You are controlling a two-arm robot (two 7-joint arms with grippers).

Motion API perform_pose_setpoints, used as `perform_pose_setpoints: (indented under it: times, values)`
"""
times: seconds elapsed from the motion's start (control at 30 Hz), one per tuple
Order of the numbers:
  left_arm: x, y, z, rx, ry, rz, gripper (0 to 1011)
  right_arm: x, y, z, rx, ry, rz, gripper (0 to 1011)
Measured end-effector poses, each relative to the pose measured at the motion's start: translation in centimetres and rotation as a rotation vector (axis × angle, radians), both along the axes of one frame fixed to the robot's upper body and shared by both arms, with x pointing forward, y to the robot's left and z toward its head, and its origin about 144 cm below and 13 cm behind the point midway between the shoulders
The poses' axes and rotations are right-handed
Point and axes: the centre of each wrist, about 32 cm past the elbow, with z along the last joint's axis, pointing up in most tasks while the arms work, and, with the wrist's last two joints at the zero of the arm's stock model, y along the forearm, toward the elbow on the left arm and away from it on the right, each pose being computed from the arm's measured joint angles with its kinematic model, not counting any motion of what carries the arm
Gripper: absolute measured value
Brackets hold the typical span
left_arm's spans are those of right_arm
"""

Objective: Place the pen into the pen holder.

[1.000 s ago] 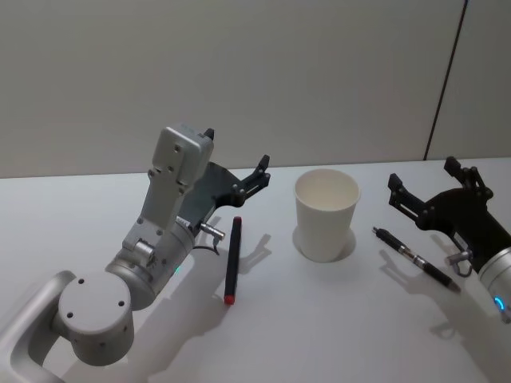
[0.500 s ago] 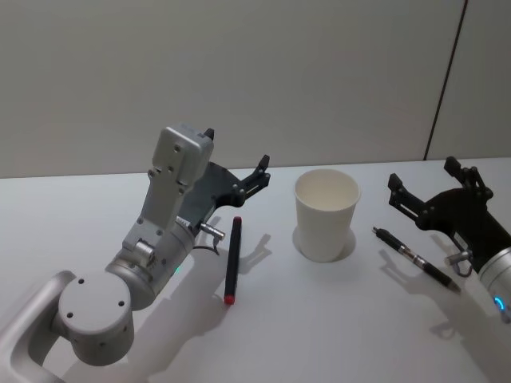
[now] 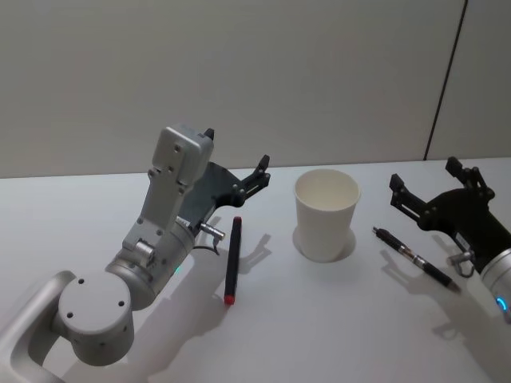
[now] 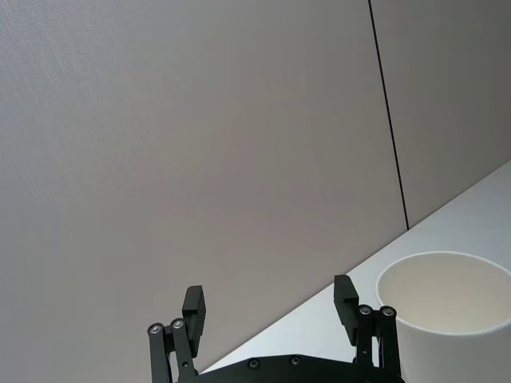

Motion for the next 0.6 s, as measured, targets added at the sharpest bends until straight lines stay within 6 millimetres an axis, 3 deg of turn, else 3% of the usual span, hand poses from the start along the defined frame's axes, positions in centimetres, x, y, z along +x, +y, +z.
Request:
perform_pose_setpoints:
  times: [0.6]
  values:
    - [0.0,0.0,0.0,0.0,0.0,0.0,1001,-1.4,-2.3,0.3,-0.014,0.039,-0.008,1001]
